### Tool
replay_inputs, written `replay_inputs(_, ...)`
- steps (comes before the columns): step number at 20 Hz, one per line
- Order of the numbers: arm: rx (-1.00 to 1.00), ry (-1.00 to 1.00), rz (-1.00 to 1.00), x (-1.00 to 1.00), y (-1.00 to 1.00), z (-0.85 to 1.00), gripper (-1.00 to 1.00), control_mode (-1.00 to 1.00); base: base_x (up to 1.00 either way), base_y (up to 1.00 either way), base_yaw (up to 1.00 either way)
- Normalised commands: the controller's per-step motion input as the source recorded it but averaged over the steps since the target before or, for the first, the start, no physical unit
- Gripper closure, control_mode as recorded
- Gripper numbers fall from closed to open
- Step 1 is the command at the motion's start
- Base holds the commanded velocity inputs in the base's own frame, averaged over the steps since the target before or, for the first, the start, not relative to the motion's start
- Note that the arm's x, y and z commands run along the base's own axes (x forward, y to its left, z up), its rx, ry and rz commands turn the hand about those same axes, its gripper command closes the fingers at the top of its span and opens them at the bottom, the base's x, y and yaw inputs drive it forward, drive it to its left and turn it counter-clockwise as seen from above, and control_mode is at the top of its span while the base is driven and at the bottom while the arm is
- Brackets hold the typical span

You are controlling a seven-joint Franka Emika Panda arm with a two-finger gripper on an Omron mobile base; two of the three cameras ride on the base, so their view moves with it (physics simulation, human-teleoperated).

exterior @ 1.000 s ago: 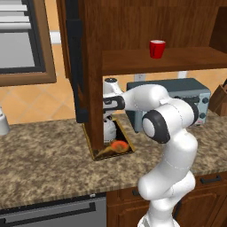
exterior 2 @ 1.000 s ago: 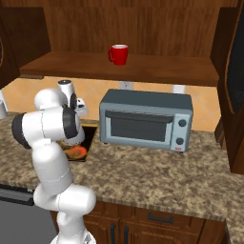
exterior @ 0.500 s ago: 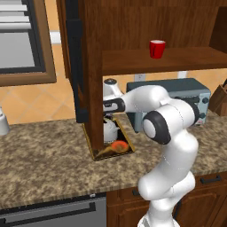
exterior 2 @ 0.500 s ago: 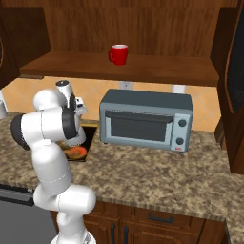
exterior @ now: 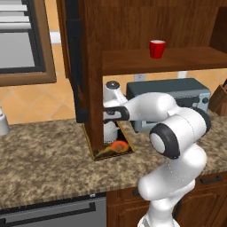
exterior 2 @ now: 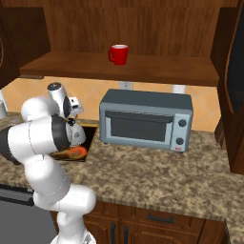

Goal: Pick the kettle from the counter and place it on the tray. Then pick the mug from the cabinet and place it on the tray. Then close the cabinet doors.

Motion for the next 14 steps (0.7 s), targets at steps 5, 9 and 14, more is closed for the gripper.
replay_inputs(5, 0.02, -0.07, 0.00, -0.44, -0.01, 0.55, -1.00, -1.00, 0.00, 0.00, 0.00)
replay_inputs(9, 0.06, -0.06, -0.02, -0.48, -0.04, 0.53, -1.00, -1.00, 0.00, 0.00, 0.00)
replay_inputs(14, 0.05, -0.11, -0.02, -0.39, -0.10, 0.60, -1.00, -1.00, 0.00, 0.00, 0.00)
